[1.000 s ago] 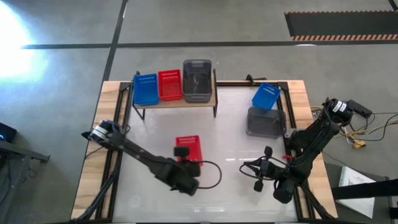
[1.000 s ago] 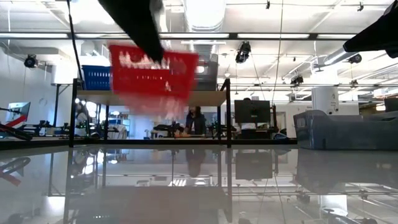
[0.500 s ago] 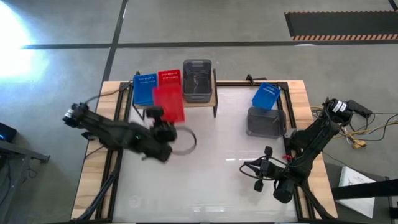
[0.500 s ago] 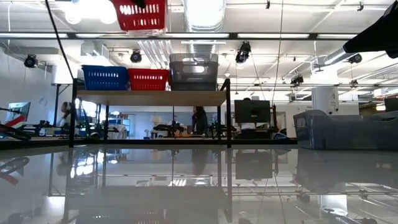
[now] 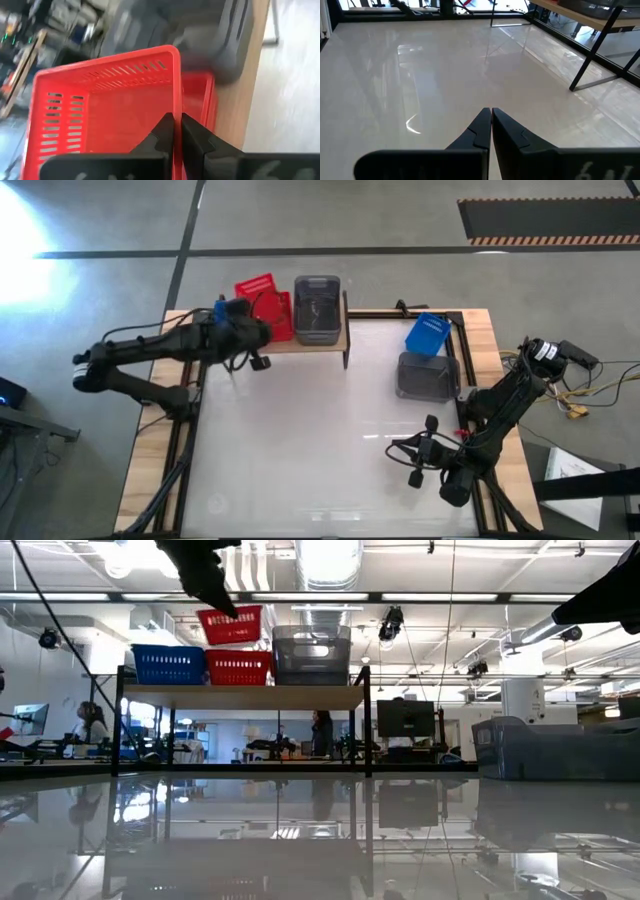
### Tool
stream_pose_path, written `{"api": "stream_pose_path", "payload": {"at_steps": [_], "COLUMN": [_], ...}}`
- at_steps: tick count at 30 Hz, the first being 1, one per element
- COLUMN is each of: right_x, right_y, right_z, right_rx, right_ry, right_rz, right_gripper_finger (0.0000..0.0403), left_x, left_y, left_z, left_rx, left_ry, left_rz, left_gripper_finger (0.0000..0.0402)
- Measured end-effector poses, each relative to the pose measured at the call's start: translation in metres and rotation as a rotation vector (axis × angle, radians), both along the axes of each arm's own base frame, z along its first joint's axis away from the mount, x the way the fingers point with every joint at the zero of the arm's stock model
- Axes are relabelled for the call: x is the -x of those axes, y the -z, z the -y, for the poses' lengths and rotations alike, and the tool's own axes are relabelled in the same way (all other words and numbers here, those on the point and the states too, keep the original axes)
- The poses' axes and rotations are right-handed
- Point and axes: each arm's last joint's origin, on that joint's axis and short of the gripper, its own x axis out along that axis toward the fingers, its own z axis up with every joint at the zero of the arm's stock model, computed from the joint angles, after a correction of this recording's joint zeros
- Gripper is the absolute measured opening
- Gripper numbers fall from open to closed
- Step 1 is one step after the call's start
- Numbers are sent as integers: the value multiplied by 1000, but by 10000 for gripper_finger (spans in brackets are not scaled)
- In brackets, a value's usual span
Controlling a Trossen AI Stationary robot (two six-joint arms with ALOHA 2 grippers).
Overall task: Stack baskets on shelf by color
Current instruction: Stack the red bin on top of the stacked red bins on the shelf
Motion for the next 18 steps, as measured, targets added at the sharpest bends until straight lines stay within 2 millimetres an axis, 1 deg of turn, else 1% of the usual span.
{"api": "stream_pose_path", "payload": {"at_steps": [2,6,13,18], "right_x": [0,0,0,0], "right_y": [0,0,0,0], "right_z": [0,0,0,0], "right_rx": [-2,-2,-2,-6], "right_ry": [0,0,0,0], "right_rz": [1,1,1,4], "right_gripper_finger": [9,9,9,9], "left_x": [0,1,-5,-8], "left_y": [3,10,22,24], "left_z": [-7,-15,-19,-21], "left_rx": [-9,-16,74,79], "left_ry": [29,15,97,92], "left_rz": [32,25,0,-12], "left_gripper_finger": [0,0,0,0]}}
